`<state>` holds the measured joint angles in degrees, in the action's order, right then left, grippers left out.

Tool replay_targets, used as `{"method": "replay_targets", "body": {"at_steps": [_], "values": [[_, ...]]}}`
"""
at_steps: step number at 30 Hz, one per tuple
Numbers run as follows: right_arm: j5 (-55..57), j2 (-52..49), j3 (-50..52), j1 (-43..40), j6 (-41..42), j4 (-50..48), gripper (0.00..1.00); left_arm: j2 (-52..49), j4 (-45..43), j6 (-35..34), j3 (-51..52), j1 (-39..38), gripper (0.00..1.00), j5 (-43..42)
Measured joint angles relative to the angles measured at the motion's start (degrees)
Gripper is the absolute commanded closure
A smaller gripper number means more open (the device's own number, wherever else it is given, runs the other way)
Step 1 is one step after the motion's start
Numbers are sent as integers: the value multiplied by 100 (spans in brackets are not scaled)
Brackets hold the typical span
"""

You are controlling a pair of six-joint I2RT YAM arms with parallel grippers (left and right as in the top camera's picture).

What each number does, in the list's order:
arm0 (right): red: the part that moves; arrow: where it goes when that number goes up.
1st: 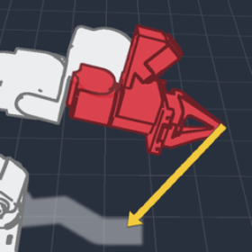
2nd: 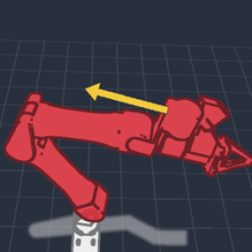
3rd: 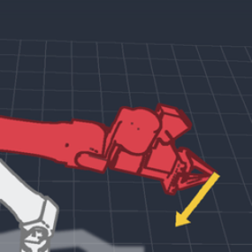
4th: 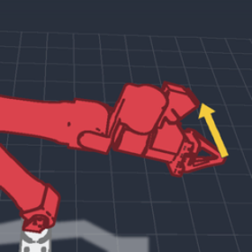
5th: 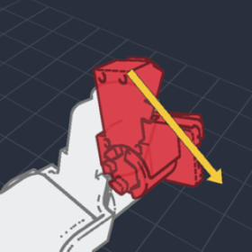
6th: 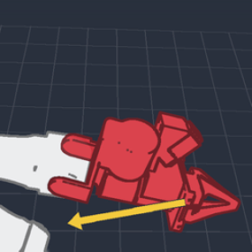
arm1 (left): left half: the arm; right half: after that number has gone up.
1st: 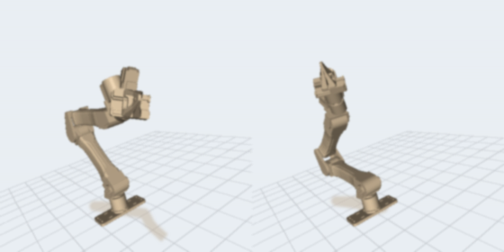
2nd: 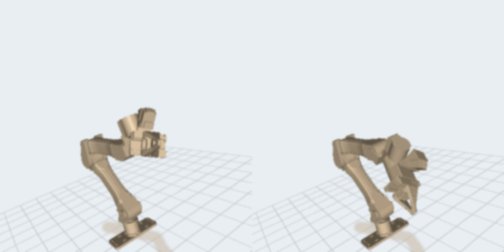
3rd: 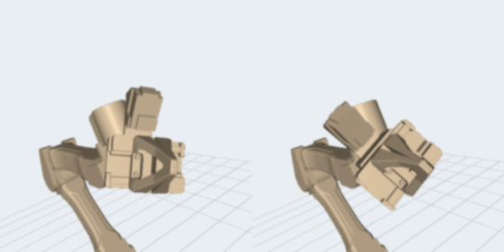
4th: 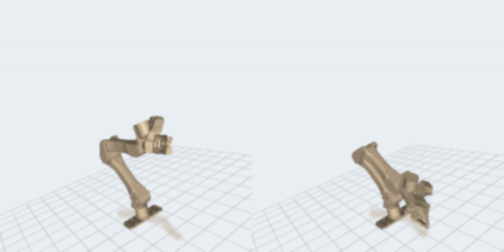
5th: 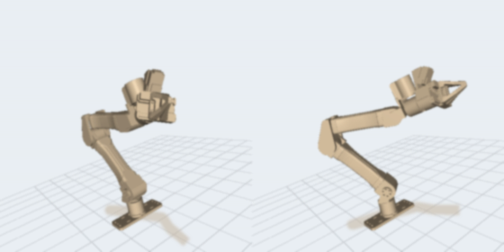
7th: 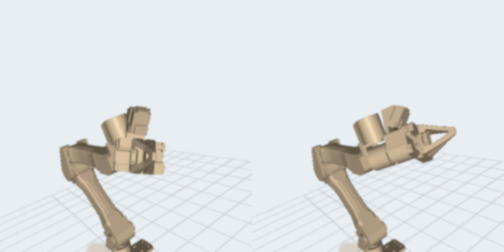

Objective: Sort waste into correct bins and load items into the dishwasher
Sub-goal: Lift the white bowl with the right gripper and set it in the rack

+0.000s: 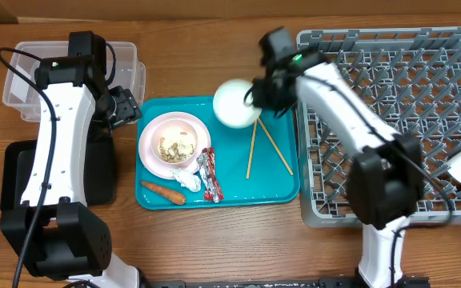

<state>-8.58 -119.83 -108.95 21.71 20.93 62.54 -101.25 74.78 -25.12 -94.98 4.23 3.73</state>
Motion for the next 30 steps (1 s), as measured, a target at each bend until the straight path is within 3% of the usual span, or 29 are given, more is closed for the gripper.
{"method": "replay_targets", "body": {"at_steps": [5, 11, 20, 30], "values": [[879, 968, -487, -667, -85, 136, 96, 0, 0, 0, 0, 0, 20, 0], [3150, 1742, -645, -1445, -337, 256, 96, 0, -20, 0, 0, 0, 20, 0], [6763, 1429, -621, -2677, -455, -822, 96, 0, -190, 0, 0, 0, 20, 0], [8166, 409, -621, -3827, -468, -931, 96, 0, -304, 0, 0, 0, 20, 0]]}}
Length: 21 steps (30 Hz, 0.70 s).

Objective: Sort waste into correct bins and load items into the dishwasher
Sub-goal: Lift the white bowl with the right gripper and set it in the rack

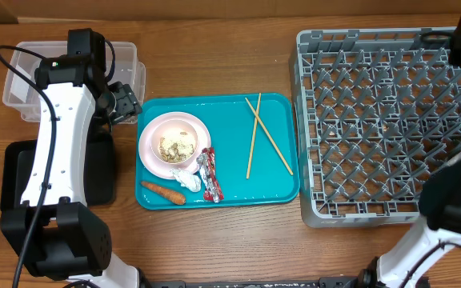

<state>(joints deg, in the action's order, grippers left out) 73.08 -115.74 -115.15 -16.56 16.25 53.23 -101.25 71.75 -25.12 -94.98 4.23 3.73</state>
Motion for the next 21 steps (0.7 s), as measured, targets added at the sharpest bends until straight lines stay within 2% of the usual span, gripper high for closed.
{"method": "replay_targets", "body": {"at_steps": [9, 21], "values": [[109, -1119, 2, 87, 50, 50, 96, 0, -125, 0, 0, 0, 19, -2], [61, -1513, 4, 400, 400, 566, 96, 0, -199, -2, 0, 0, 19, -7]]}}
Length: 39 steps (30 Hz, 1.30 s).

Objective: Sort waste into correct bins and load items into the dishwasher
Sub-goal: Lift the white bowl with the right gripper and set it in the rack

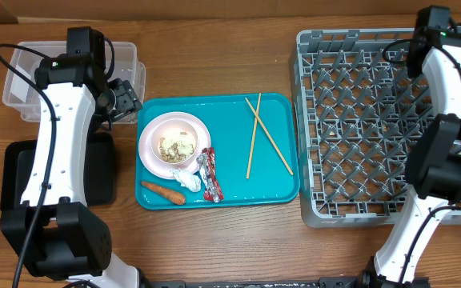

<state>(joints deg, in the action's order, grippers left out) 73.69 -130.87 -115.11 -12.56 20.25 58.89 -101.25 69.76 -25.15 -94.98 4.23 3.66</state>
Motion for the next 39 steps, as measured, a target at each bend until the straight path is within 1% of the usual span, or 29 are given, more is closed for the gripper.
{"method": "replay_targets", "body": {"at_steps": [4, 10, 11, 12, 13, 15, 19, 26, 27, 35, 38, 39], "values": [[-68, 0, 0, 111, 411, 455, 96, 0, -4, 2, 0, 0, 17, 0], [-262, 0, 0, 151, 791, 892, 96, 0, -7, 2, 0, 0, 16, 2], [-323, 0, 0, 151, 831, 977, 93, 0, -7, 2, 0, 0, 16, 0], [-393, 0, 0, 153, 857, 1069, 86, 0, -7, 2, 0, 0, 16, 0], [-533, 0, -2, 157, 909, 1198, 76, 0, -4, 2, 0, 0, 16, 0], [-1003, -2, 2, 184, 960, 1523, 68, 0, 11, 2, 0, 0, 16, 0], [-1792, -2, 4, 256, 955, 1878, 63, 0, 31, 2, 0, 0, 15, 0], [-2916, 131, 7, 328, 973, 1947, 62, 0, 37, 2, 0, 0, 15, 0], [-3067, 221, 7, 328, 973, 1941, 56, 0, 35, 2, 0, 0, 15, 0], [-4557, 1644, 13, 328, 789, 1950, 61, 0, 74, 15, 0, 0, 14, 0], [-4752, 2048, 9, 321, 765, 1867, 72, 0, 103, 59, 0, 0, 14, 0], [-4745, 2120, 7, 308, 776, 1781, 74, 0, 109, 72, 0, 0, 14, 0]]}}
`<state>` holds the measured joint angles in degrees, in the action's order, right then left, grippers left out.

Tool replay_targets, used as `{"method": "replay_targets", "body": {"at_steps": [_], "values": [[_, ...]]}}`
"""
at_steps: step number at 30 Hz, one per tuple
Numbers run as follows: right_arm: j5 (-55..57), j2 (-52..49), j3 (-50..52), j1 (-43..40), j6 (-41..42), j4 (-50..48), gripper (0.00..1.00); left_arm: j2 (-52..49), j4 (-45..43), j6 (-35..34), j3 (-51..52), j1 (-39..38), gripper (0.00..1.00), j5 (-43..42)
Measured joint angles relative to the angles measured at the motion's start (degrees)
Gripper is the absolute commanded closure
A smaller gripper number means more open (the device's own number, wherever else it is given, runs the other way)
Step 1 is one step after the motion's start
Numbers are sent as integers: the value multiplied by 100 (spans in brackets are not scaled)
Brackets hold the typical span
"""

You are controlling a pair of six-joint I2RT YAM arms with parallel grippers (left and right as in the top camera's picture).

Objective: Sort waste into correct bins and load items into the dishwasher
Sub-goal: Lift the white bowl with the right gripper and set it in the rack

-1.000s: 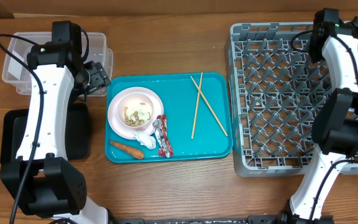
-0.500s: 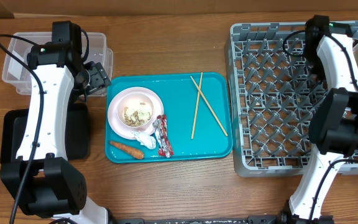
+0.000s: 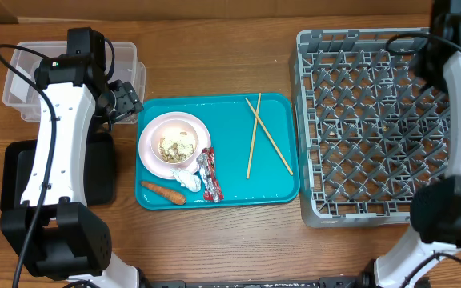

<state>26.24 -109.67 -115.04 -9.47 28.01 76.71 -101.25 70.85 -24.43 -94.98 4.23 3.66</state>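
A teal tray (image 3: 230, 188) holds a pink plate (image 3: 174, 128) of food scraps, a carrot (image 3: 162, 191), a red wrapper (image 3: 209, 176), a crumpled white tissue (image 3: 185, 178) and two chopsticks (image 3: 252, 148). The grey dish rack (image 3: 374, 120) stands to its right. My left gripper (image 3: 126, 102) hovers by the tray's upper-left corner, fingers apart and holding nothing. My right gripper (image 3: 422, 58) is over the rack's far right corner; its fingers are too dark to read. No white bowl is in view.
A clear plastic bin (image 3: 30, 80) sits at the far left, with a black bin (image 3: 22, 172) in front of it, partly under the left arm. The right arm runs along the rack's right edge. The table (image 3: 214, 48) is wooden.
The right arm has shifted slightly to the right over the rack's far right corner. The left arm and everything on the tray are unchanged.
My right gripper first held a white bowl above the tray's far edge. A second later the arm was at the far right edge and the bowl was gone from view. It then came back over the rack's far right corner and stays there; the left arm never moved.
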Motion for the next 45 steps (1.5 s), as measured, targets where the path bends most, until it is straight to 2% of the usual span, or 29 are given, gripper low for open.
{"method": "replay_targets", "body": {"at_steps": [7, 10, 16, 25, 36, 41, 45], "values": [[15, 4, -2, -442, -232, -1086, 77, 0, 94, 61, 0, 0, 14, -4], [-28, -101, -4, -706, -748, -1880, 77, 0, 98, 61, 0, 0, 14, -17], [101, -540, -7, -885, -1154, -2371, 77, 0, 94, 61, 0, 0, 14, -94], [214, -1200, -31, -1261, -1058, -2337, 77, 0, 72, 61, 0, 0, 14, -256], [-1281, -1080, -138, -1362, -1384, -616, 79, 0, 70, 61, 0, 0, 14, -260], [-1650, -1080, -70, -1329, -1440, -555, 71, 0, 70, 61, 0, 0, 14, -260], [-1792, -942, -46, -1320, -1445, -774, 62, 0, 70, 61, 0, 0, 14, -260]]}}
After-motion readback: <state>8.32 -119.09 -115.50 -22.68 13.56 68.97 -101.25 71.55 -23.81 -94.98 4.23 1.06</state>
